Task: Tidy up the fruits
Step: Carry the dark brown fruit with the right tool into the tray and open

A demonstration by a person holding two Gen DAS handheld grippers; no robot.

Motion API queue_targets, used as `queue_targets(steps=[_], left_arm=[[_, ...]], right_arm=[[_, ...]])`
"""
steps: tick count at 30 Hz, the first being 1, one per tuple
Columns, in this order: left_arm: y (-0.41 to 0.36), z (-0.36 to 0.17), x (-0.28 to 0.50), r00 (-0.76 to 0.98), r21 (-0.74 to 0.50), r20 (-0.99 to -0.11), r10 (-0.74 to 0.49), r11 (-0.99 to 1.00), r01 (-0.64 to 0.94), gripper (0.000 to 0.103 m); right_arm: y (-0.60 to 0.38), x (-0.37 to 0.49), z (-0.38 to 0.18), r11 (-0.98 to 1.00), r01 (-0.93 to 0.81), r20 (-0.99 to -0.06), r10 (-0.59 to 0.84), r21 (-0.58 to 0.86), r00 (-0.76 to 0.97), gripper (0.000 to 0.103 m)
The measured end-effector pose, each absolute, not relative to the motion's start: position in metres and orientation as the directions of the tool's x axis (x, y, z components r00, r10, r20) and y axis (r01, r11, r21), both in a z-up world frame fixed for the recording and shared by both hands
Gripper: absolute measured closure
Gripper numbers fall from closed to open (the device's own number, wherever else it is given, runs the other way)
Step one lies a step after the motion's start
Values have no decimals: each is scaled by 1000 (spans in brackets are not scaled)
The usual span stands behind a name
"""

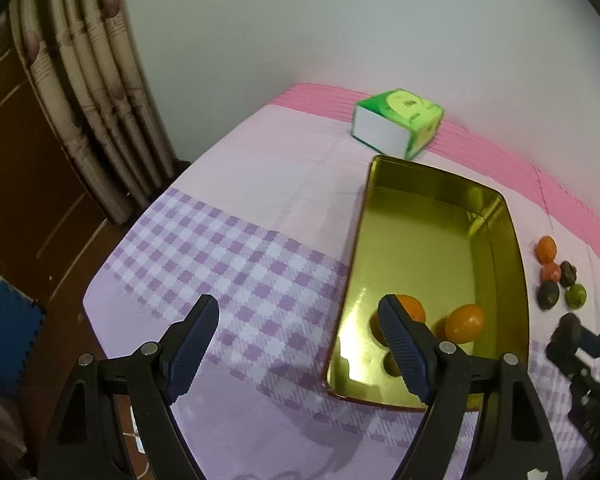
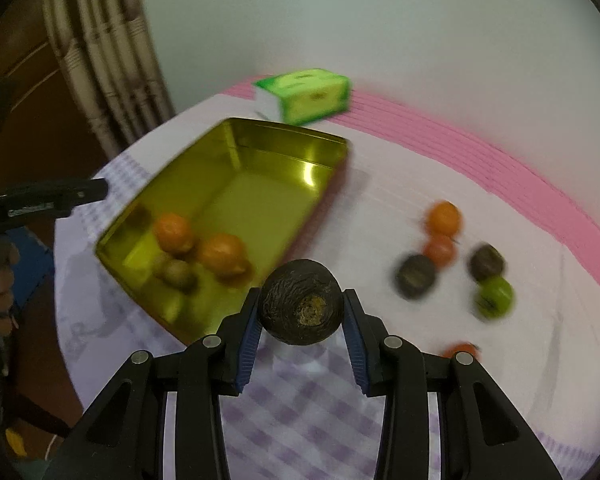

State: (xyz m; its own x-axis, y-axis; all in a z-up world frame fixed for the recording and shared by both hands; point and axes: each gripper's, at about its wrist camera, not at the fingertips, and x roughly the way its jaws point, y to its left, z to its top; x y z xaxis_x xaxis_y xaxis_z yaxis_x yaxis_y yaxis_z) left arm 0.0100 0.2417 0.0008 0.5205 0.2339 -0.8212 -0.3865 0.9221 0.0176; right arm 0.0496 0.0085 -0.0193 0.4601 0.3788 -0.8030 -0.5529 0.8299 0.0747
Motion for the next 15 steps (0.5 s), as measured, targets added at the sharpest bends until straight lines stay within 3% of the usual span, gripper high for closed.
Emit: queue_targets(steps=[15], left_arm=[[259, -2, 10, 506, -20, -832, 227, 899, -438, 23]], right_arm=[[75, 54, -43, 753, -657, -839, 384, 43, 385, 63]])
